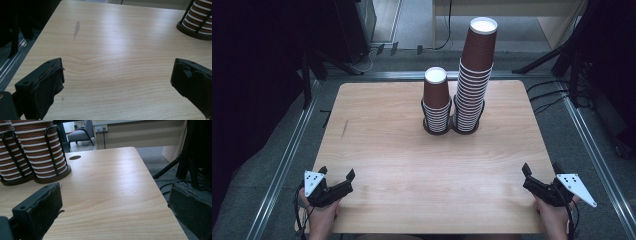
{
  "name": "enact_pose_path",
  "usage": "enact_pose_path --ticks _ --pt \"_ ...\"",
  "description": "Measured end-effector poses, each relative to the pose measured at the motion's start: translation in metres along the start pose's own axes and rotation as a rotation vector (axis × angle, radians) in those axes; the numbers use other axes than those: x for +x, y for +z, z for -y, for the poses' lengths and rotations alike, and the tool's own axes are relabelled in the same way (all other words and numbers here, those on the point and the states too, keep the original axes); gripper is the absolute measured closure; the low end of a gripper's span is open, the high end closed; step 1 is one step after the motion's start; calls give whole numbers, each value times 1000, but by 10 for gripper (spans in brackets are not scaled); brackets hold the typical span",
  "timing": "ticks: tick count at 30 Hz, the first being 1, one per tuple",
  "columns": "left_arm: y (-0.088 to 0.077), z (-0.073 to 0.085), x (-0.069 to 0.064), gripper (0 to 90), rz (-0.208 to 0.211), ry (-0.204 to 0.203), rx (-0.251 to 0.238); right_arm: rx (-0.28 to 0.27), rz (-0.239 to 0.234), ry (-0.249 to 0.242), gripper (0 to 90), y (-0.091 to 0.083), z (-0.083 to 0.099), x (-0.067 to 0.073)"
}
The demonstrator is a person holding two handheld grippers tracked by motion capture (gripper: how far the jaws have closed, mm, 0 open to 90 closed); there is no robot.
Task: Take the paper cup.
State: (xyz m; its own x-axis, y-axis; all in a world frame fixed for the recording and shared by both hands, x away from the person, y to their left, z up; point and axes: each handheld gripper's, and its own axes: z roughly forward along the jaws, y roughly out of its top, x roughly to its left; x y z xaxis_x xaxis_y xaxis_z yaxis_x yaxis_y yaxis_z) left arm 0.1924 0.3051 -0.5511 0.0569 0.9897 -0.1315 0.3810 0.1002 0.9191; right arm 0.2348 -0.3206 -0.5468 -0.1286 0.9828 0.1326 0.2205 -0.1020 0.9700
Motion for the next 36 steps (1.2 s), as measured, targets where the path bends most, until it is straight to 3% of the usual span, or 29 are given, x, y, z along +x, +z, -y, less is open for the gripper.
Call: enact_pose_path --ticks 6,9,13,17,22,25,30,36 --pt "1 0 1 0 2 -17 -4 28 9 -52 2 1 -1 5" --pt "1 0 0 0 -1 -4 1 42 10 -68 5 1 -2 8" --pt "4 0 0 0 -42 -7 7 17 14 -94 9 1 -14 14" --pt "3 0 0 0 -24 -4 7 17 15 -108 10 6 -24 22" --pt "4 0 1 0 -26 -18 21 14 3 -106 11 8 -36 26" --pt "5 0 1 0 -16 -11 37 24 -16 -56 11 11 -50 31" --pt "8 -2 2 0 -13 -23 67 30 -44 -77 10 14 -64 42" --pt "8 -2 2 0 -5 -26 61 15 -62 -96 10 20 -80 58"
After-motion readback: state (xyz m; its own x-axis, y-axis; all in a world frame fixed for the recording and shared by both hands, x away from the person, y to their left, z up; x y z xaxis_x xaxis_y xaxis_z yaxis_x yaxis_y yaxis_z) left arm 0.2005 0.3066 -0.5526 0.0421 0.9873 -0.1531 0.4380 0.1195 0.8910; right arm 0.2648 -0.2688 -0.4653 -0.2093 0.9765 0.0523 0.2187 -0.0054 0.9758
